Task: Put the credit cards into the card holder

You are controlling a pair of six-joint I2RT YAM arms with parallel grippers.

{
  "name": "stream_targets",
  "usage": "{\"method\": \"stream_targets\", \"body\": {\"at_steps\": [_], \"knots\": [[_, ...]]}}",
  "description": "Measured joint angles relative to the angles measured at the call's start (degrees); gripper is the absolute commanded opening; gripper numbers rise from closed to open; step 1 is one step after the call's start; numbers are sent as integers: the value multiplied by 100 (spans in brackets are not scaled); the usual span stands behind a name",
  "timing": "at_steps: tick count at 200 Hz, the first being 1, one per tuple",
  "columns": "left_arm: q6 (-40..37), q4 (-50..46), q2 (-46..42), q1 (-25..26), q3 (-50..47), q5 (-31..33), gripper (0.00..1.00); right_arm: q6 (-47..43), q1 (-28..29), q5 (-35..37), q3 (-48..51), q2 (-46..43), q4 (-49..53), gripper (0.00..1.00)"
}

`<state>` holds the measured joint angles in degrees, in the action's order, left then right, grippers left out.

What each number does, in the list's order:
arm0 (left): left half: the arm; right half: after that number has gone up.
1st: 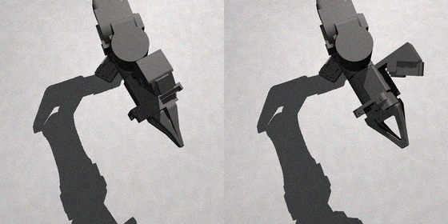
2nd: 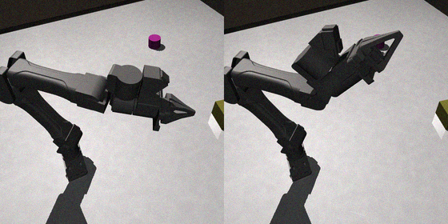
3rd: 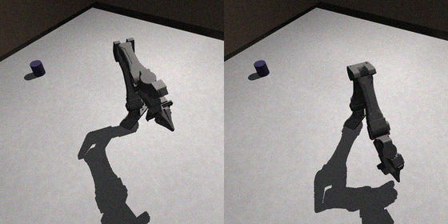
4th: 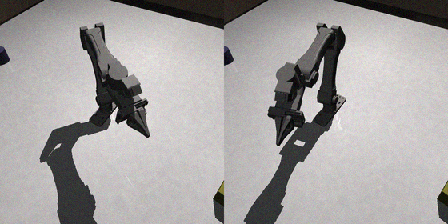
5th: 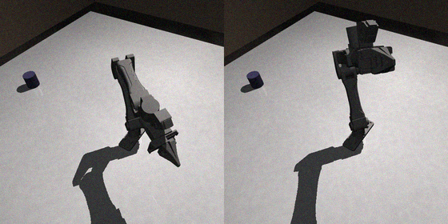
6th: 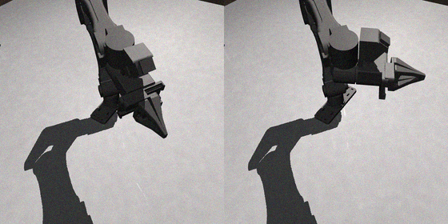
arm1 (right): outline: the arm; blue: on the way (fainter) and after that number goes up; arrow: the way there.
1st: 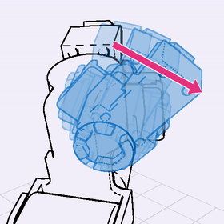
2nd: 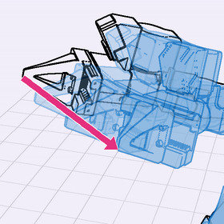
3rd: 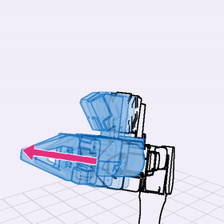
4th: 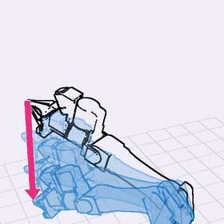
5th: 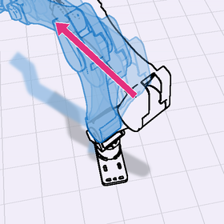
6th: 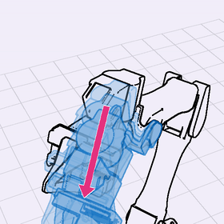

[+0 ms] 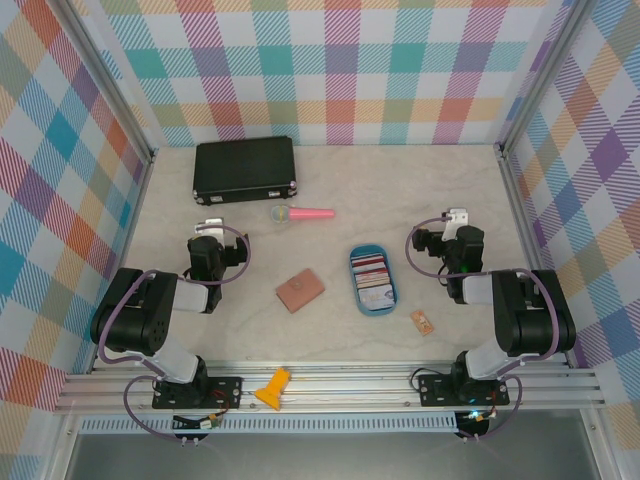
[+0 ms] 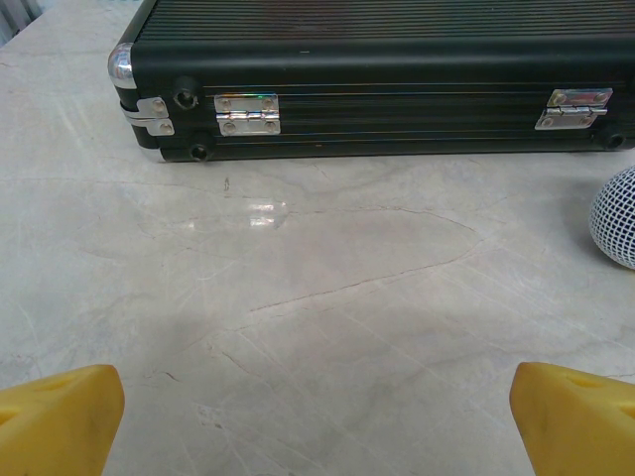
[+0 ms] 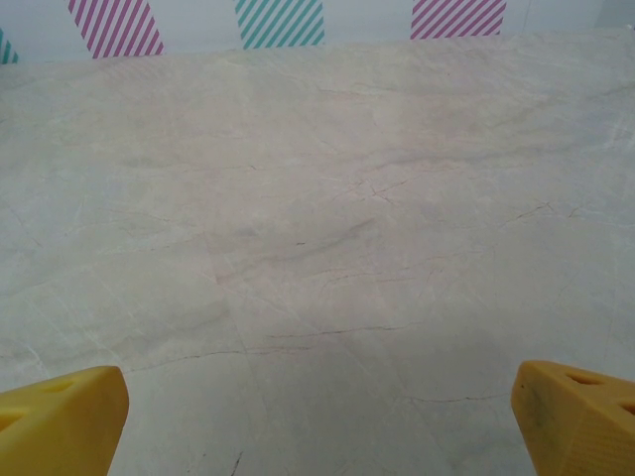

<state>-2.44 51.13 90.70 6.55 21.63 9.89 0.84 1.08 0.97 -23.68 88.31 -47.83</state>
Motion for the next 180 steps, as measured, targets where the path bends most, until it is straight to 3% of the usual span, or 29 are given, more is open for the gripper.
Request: {"method": "stream_targets", "body": {"at_steps": [24, 41, 61, 82, 104, 133, 157, 180], "knots": [[4, 15, -7, 0, -2, 72, 100, 0, 0, 7, 0, -63, 85, 99], [7, -79, -299, 4, -114, 199, 100, 15, 0, 59, -22, -704, 901, 99], [227, -1043, -1572, 57, -149, 481, 99, 144, 0, 2, -437, -1998, 2286, 99], [844, -2662, -3005, 92, 616, 382, 96, 446, 0, -597, -1307, -3032, 3464, 92], [1523, -3871, -3582, 168, 1685, -350, 94, 713, 70, -1762, -1873, -3703, 4223, 84], [2326, -5342, -3521, 295, 2264, -1720, 93, 1189, 669, -3346, -1902, -3838, 5034, 79], [2916, -6467, -3101, 319, 2103, -2673, 93, 1631, 1749, -3718, -1834, -3613, 5624, 82], [3296, -6881, -2741, 345, 1628, -3342, 92, 2411, 2813, -3665, -1738, -3294, 5681, 82]]}}
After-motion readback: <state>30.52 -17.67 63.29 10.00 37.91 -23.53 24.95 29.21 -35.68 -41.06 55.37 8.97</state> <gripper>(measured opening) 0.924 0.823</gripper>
